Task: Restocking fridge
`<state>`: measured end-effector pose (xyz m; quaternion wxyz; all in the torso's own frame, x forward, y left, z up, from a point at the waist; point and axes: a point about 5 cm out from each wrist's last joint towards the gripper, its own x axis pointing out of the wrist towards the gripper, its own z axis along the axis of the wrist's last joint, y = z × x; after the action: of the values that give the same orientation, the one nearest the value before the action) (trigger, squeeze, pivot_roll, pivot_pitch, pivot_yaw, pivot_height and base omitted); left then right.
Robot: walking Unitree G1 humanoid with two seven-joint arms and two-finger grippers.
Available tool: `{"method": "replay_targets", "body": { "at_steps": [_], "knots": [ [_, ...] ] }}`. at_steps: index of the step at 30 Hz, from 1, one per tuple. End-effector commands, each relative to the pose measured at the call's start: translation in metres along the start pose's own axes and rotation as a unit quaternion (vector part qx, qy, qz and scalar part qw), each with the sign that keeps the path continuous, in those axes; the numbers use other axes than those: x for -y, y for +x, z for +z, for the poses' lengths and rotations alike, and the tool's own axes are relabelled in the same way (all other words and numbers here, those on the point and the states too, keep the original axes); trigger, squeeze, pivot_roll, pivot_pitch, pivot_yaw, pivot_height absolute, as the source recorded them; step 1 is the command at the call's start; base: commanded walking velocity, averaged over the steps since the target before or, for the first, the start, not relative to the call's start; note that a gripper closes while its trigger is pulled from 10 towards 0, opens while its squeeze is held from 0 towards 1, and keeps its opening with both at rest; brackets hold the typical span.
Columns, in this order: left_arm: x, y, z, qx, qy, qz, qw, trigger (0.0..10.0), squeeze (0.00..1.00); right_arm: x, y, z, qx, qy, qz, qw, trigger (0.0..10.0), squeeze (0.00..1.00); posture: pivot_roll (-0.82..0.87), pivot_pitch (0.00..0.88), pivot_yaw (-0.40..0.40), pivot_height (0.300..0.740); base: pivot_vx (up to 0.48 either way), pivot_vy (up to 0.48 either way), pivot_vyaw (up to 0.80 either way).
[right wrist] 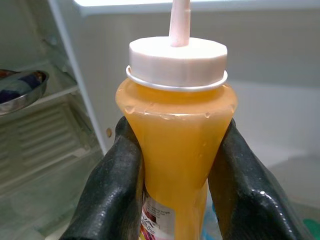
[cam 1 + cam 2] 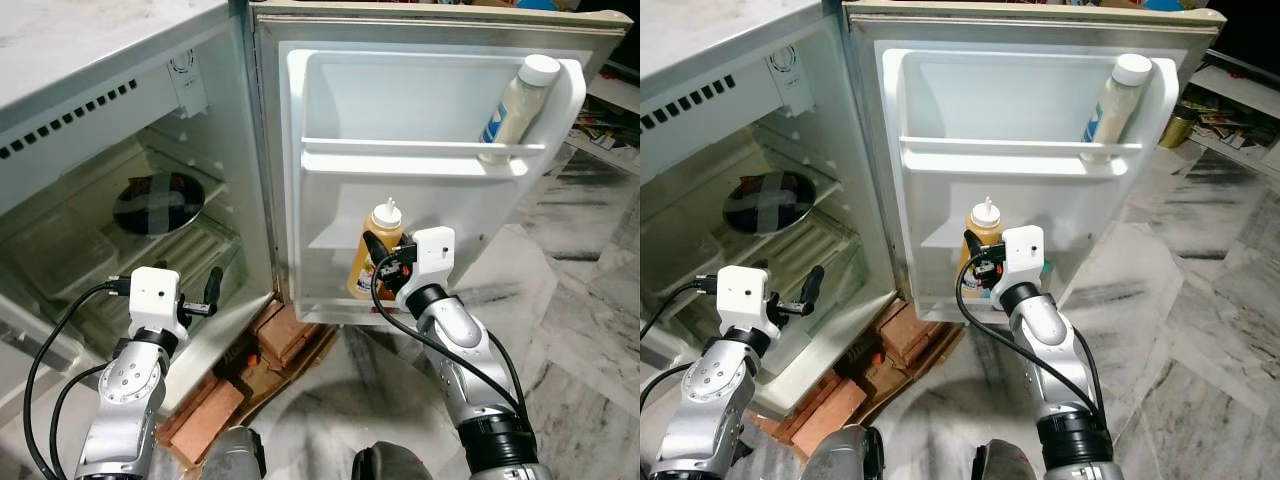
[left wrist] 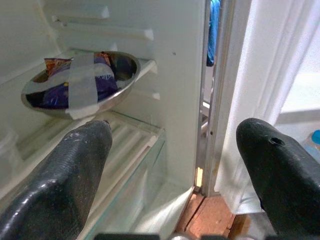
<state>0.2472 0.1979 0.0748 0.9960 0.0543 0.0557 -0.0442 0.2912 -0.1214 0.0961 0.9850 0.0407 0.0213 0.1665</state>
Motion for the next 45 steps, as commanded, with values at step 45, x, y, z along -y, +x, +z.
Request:
{"method": "replay_targets", "body": {
  "at_steps": [45],
  "knots": [
    [0.000, 0.005, 0.005, 0.012, 0.005, -0.007, 1.000, 10.0, 0.00, -0.010, 0.002, 0.006, 0.015, -0.005, 0.032, 0.999, 10.0, 0.00, -0.01, 0.142, -0.015, 0.631, 0.038, 0.000, 0.00]
  ]
}}
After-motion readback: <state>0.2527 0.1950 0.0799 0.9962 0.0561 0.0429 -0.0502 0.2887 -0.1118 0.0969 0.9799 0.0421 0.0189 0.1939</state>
